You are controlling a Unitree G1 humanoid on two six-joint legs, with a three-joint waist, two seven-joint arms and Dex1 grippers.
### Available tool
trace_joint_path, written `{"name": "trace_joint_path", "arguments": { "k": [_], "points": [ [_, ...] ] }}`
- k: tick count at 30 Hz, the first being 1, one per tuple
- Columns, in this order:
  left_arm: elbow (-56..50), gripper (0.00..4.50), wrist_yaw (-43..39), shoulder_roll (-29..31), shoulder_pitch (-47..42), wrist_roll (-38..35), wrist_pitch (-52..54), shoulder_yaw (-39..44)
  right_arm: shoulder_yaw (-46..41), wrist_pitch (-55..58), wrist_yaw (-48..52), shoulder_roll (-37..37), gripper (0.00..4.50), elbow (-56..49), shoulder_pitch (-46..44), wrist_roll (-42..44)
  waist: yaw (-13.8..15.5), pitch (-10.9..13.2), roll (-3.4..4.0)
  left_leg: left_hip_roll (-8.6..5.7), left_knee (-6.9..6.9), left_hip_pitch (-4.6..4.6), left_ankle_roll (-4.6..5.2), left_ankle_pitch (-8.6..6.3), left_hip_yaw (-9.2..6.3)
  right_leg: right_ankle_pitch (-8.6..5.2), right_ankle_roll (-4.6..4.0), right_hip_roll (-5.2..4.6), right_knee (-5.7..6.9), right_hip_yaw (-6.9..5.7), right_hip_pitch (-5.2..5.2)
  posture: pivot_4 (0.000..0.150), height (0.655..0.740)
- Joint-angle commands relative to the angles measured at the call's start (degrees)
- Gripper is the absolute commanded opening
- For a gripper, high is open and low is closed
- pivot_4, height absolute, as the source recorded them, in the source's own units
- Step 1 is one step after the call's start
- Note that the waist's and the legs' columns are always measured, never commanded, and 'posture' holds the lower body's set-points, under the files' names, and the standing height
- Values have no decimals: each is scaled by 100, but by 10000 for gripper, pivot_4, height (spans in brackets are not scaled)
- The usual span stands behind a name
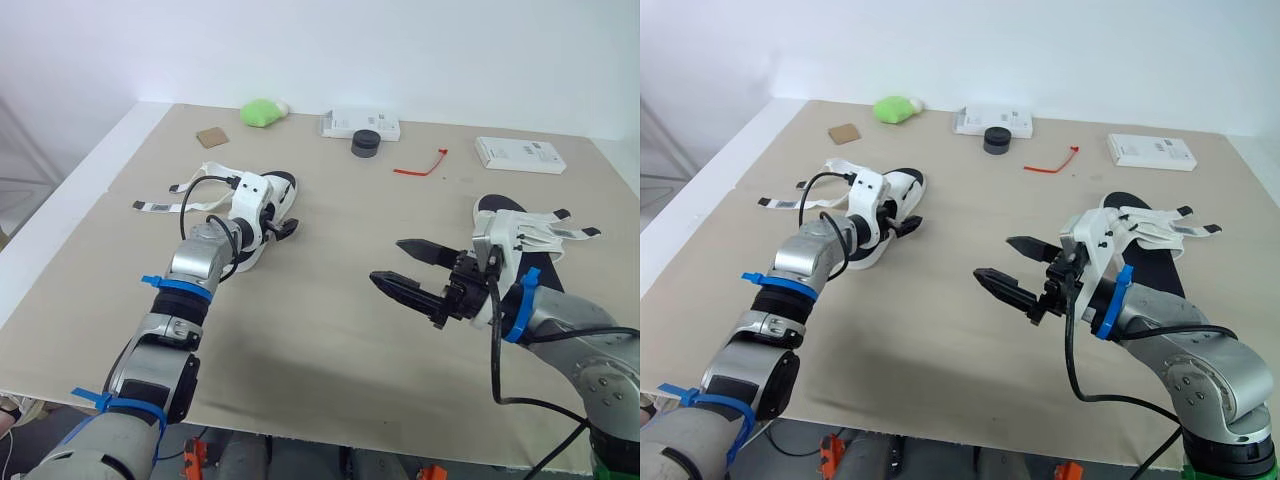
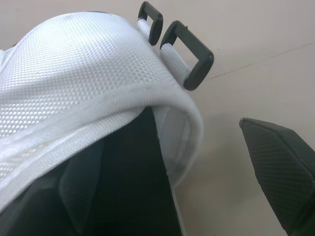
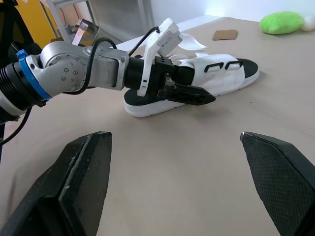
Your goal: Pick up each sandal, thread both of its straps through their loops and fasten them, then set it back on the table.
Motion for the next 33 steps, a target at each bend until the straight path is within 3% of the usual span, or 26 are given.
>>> {"name": "trace_joint_path", "arguments": {
  "k": [1,6,8,11,15,17,24,29,33],
  "points": [
    [1199,44432,383,-295,-663,215,-671,128,-26,-179,-80,79,45000,-54,-109,-20,8,0,0,-2,3,-1,5,4,-2,0,9,0,-1,-2,1,1500,7400],
    [2194,44432,649,-469,-1089,304,-1356,351,-39,-194,-105,93,45000,-64,-97,-16,-14,0,0,-8,8,-8,10,8,7,9,21,-10,-3,4,-2,1500,7400],
    [2397,39073,701,-511,-1170,302,-1569,423,-36,-187,-125,99,45000,-72,-95,-8,-15,0,0,-7,3,-7,10,8,6,8,18,-9,-3,4,-5,1500,7400],
    [2553,26485,721,-525,-1209,360,-1754,462,-48,-173,-141,91,45000,-89,-68,0,-15,0,0,-7,1,-8,10,8,5,9,16,-8,-2,4,-6,1500,7400],
    [2606,5613,742,-475,-1147,437,-1857,493,-105,-154,-153,69,45000,-102,-31,40,-17,0,0,-8,1,-9,8,9,5,9,17,-8,-2,4,-6,1500,7400],
    [2555,594,729,-440,-1091,493,-1900,465,-107,-139,-153,50,45000,-90,-28,42,-17,0,0,-8,1,-8,8,9,5,9,17,-8,-2,4,-6,1500,7400],
    [1669,594,44,-360,-652,425,-2194,442,-147,-84,-127,-2,45000,-55,-86,138,-35,-1,2,-6,-3,-7,5,11,6,18,1,-7,-2,4,-8,1500,7400],
    [-1013,594,-2564,179,756,-349,-1992,-29,-541,45,60,-247,45000,-14,-24,601,-50,-1,4,-6,-10,-10,3,12,10,26,-20,-8,-3,9,-11,1500,7400],
    [-2299,594,-4139,935,1591,-739,-1868,-392,-833,227,256,-498,45000,195,69,1066,-48,-2,6,0,-20,-8,-2,9,9,20,-34,-4,0,10,-15,1500,7400]
  ]
}}
